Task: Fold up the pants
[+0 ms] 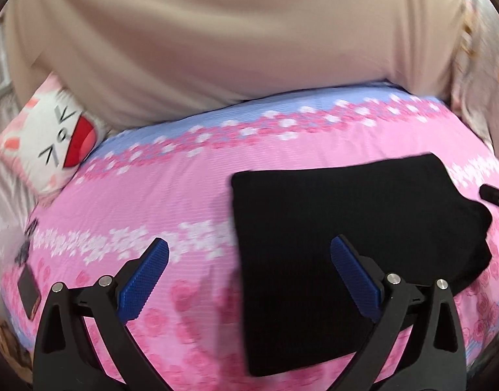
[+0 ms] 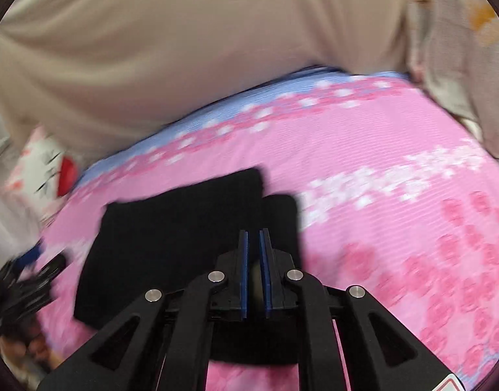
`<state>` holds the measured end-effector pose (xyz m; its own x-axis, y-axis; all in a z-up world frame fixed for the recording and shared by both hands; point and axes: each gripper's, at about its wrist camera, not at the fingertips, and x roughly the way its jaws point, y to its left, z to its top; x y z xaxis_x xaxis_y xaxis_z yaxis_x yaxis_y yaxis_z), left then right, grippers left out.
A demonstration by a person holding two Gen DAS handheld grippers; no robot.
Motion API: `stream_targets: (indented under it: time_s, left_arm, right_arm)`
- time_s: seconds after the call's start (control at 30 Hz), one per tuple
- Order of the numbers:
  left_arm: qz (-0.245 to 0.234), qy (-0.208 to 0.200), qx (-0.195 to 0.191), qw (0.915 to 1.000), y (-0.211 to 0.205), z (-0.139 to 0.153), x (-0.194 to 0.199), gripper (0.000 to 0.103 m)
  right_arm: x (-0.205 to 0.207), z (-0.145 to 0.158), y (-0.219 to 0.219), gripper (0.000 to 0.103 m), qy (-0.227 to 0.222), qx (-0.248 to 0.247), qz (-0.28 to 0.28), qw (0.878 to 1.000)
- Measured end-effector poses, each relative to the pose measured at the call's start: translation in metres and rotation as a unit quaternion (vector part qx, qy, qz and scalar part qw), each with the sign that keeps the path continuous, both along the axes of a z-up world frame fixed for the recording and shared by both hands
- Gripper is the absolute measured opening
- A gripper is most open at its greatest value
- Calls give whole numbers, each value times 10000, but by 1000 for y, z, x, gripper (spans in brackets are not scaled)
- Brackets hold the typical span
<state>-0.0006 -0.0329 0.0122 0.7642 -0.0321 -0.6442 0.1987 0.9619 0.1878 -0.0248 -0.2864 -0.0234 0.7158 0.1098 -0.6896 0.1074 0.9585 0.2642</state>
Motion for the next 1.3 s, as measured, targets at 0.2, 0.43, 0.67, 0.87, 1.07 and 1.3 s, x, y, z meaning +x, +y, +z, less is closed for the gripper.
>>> stream_targets:
  time_s: [0.2,0.43,0.67,0.87,1.07,1.3]
  left_arm:
    - [-166,-14,359,9992,-47,-8,1,98]
    - [-13,242,329,9992,-60,-17,13,98]
    - [153,286,354,9988,-54,-19,16,98]
    - [201,283,305,9989,-51,-17,18,98]
    - [231,200,288,9991,-42,-13,14,98]
    - [296,191,157,9993,-29,-9,12,98]
  right_arm:
    - [-21,-4,-16,10,3,-465,-503,9977]
    - [-22,-6,20,8,0,-393,370,9985]
    - [-35,10,9,10,-235,-337,10,9992]
    - [-18,24,27,10,-515,-316,384,9974]
    - [-6,-19,15,2,35,-138,122,9998]
    - [-22,15,20,10,-187,-441,-63,9988]
